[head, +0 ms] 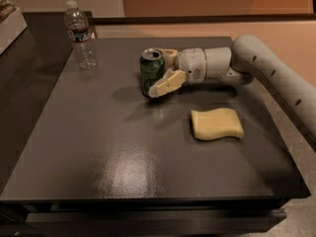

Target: Place green can upright

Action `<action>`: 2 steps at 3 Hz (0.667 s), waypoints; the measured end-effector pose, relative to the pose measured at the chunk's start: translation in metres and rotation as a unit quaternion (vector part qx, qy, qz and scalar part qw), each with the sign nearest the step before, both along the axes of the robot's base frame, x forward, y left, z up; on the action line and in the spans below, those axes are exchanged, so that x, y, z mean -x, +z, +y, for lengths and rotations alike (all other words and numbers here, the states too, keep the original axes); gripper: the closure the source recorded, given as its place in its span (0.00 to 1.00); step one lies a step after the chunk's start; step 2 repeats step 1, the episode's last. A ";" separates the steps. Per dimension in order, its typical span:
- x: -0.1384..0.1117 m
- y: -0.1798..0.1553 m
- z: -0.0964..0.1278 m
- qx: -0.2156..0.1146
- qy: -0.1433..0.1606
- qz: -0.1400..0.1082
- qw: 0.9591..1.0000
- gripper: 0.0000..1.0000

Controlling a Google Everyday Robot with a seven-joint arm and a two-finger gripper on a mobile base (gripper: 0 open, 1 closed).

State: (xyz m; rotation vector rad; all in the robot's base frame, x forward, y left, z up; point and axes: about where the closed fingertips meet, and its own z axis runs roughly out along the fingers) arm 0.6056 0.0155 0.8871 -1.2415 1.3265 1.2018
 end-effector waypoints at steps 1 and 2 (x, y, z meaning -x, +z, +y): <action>0.000 0.000 0.000 0.000 0.000 0.000 1.000 0.00; 0.000 0.000 0.000 0.000 0.000 0.000 1.000 0.00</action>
Offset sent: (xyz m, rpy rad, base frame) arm 0.0000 0.0000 0.0000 0.0000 0.0000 0.0000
